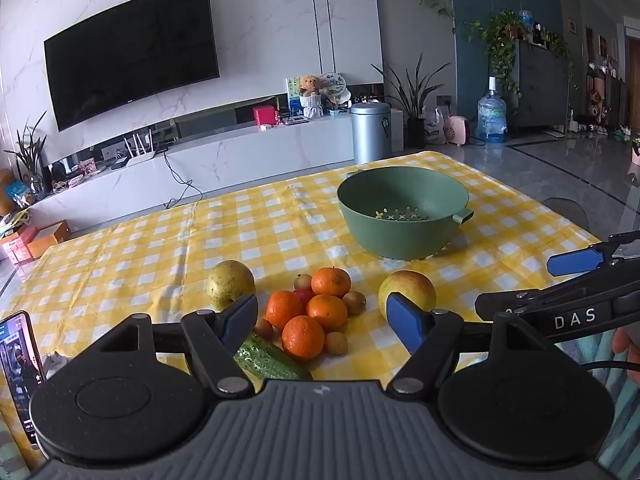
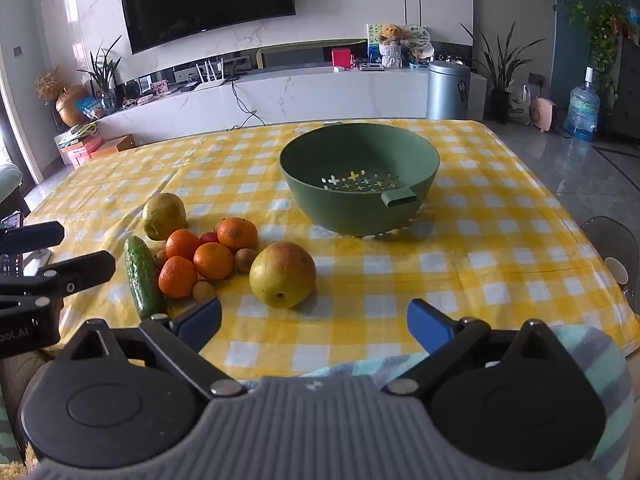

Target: Organize fruits

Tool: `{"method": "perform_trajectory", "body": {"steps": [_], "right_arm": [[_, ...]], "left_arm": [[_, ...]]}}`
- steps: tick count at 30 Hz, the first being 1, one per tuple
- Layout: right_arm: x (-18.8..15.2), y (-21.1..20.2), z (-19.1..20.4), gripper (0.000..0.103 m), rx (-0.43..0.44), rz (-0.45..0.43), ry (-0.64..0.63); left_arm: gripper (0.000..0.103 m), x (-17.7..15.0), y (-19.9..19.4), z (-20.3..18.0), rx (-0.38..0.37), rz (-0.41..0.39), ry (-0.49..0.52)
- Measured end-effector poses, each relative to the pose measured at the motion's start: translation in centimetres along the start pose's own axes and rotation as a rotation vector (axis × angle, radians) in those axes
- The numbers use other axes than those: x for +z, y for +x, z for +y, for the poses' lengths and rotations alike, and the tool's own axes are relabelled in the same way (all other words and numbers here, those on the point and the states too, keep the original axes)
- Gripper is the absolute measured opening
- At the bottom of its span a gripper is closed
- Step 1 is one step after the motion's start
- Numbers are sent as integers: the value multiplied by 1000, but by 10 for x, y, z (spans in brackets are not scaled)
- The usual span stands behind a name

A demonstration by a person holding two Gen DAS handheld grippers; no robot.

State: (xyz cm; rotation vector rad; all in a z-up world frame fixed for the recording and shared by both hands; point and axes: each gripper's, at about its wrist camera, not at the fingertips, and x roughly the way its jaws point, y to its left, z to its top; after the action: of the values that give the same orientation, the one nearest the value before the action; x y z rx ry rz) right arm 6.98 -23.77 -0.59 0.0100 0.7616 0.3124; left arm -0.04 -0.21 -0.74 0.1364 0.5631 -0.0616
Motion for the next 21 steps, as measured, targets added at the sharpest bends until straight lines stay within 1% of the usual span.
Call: {"method": "perform_trajectory", "body": {"steps": [21], "right_arm": [[0,-1,1,97,-9,7,-4]], "left_arm": [[86,0,1,7,5,19,-21]]}}
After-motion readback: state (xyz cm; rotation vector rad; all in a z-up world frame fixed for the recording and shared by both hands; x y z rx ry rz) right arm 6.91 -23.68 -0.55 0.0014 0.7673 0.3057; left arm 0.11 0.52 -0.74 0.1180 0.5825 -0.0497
